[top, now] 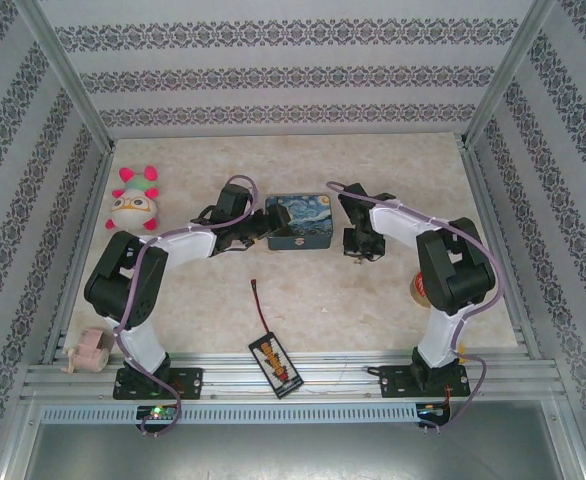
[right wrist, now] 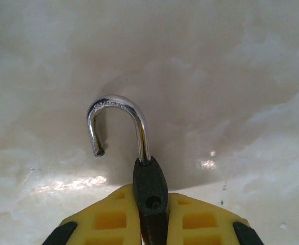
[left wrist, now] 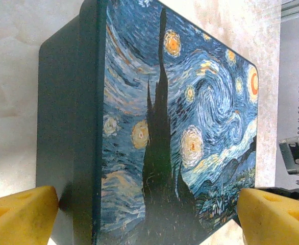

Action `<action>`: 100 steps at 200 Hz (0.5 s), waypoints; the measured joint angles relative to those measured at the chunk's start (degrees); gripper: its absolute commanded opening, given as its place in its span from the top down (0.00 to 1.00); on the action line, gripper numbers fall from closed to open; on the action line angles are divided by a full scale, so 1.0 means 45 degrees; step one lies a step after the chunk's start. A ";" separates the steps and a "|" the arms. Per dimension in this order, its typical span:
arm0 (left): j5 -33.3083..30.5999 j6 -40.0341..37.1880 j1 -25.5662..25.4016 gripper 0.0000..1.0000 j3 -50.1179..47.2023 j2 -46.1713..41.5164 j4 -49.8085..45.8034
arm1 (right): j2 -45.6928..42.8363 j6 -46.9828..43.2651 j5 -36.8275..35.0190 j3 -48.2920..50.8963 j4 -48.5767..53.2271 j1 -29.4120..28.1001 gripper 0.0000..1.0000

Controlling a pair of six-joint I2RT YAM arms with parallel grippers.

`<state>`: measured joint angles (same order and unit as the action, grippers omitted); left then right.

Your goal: Unlock a padlock with a key

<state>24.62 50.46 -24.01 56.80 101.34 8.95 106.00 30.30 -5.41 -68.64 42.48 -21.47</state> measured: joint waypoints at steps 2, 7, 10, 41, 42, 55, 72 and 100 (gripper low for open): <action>0.0000 0.0015 0.0000 0.07 -0.0015 0.0000 0.0024 | 0.0024 -0.0024 -0.0053 -0.0029 0.0024 0.0000 0.93; -0.0005 0.0053 0.0000 0.05 -0.0058 0.0000 0.0107 | 0.0083 -0.0029 -0.0165 -0.0097 0.0097 -0.0005 0.92; -0.0010 0.0058 0.0000 0.05 -0.0097 -0.0005 0.0146 | 0.0121 -0.0044 -0.0262 -0.0141 0.0151 -0.0005 0.92; -0.0359 0.0131 0.0005 0.01 -0.0661 -0.0238 0.0199 | 0.0486 -0.0058 -0.1229 -0.0539 0.0758 -0.0034 0.87; -0.0384 0.0131 0.0005 0.01 -0.0690 -0.0267 0.0194 | 0.0495 -0.0058 -0.1273 -0.0554 0.0782 -0.0034 0.86; -0.0593 0.0131 0.0039 0.01 -0.1005 -0.0593 0.0180 | 0.0641 -0.0049 -0.1632 -0.0665 0.0971 -0.0117 0.82; -0.0826 0.0126 0.0209 0.01 -0.1472 -0.1287 0.0160 | 0.0772 0.0039 -0.1953 -0.0763 0.1146 -0.0204 0.76; -0.1243 -0.0015 0.0903 0.01 -0.2030 -0.2749 0.0019 | 0.0923 0.0209 -0.2239 -0.0806 0.1243 -0.0500 0.74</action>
<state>19.03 50.39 -19.94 47.66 88.97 9.04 110.15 31.24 -15.49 -72.27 48.07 -23.73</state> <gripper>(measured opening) 0.993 0.257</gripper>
